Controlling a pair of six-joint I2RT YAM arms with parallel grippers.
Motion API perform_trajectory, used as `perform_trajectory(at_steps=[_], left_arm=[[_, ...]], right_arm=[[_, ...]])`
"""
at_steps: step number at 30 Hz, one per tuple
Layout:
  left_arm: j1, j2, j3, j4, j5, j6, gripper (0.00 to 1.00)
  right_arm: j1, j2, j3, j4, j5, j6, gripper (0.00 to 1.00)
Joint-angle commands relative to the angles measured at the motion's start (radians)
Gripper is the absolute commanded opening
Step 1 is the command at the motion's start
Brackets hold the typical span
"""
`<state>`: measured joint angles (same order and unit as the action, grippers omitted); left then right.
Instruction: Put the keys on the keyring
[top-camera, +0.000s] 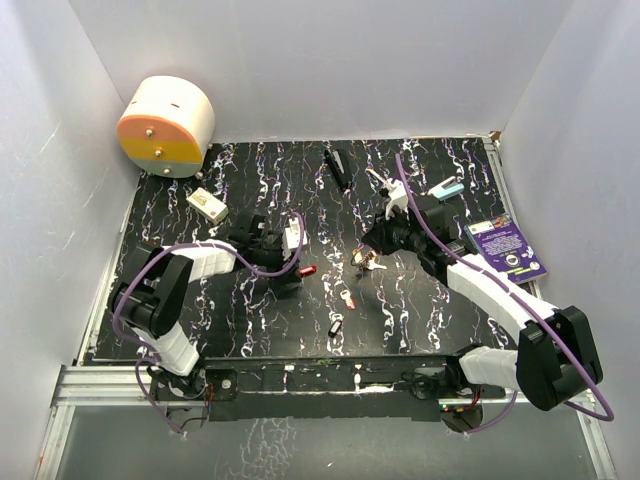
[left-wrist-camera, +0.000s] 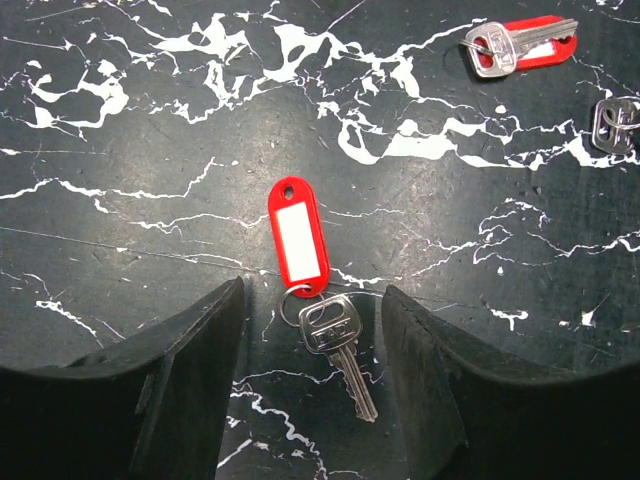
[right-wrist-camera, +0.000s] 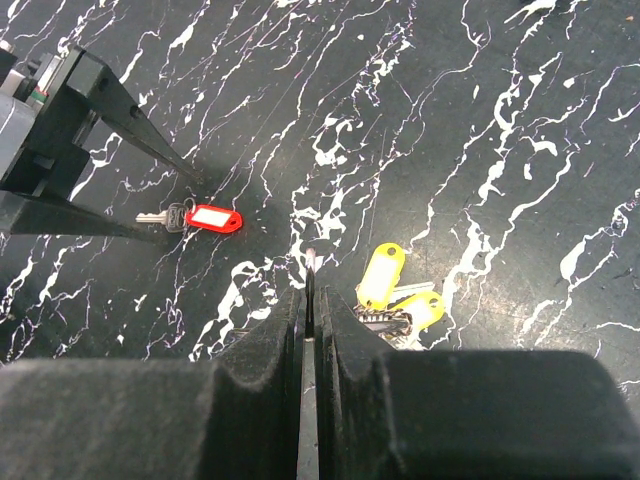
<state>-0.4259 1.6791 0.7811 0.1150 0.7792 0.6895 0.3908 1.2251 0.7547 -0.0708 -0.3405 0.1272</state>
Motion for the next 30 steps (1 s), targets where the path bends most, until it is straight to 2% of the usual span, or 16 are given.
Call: perform_trajectory(at_steps=[1,10,11,13,15,20,25,30], left_arm=[[0.01,0.023,0.062,-0.067,0.037,0.061,0.54],[0.011,0.145,0.209,-0.234,0.037,0.121,0.5],[0.011,0.147,0.212,-0.239,0.037,0.122,0.47],[0.011,0.145,0.211,-0.239,0.037,0.116,0.34],[0.011,0.141,0.206,-0.239,0.036,0.114,0.25],[0.011,0.125,0.198,-0.277,0.025,0.12,0.17],[0.011,0.102,0.179,-0.287,-0.004,0.112,0.02],[0.011,0.071,0.207,-0.31,0.004,0.059,0.0]], right_arm=[[-0.003,-0.018,0.001,0.097,-0.024,0.011,0.08],[-0.003,-0.03,-0.006,0.093,-0.02,0.012,0.08],[-0.003,-0.033,-0.008,0.092,-0.019,0.012,0.08],[-0.003,-0.036,-0.008,0.092,-0.017,0.011,0.08],[-0.003,-0.036,-0.008,0.092,-0.016,0.01,0.08],[-0.003,-0.029,-0.007,0.094,-0.018,0.008,0.08],[-0.003,-0.018,-0.006,0.098,-0.027,0.009,0.08],[-0.003,-0.024,-0.009,0.099,-0.026,0.012,0.08]])
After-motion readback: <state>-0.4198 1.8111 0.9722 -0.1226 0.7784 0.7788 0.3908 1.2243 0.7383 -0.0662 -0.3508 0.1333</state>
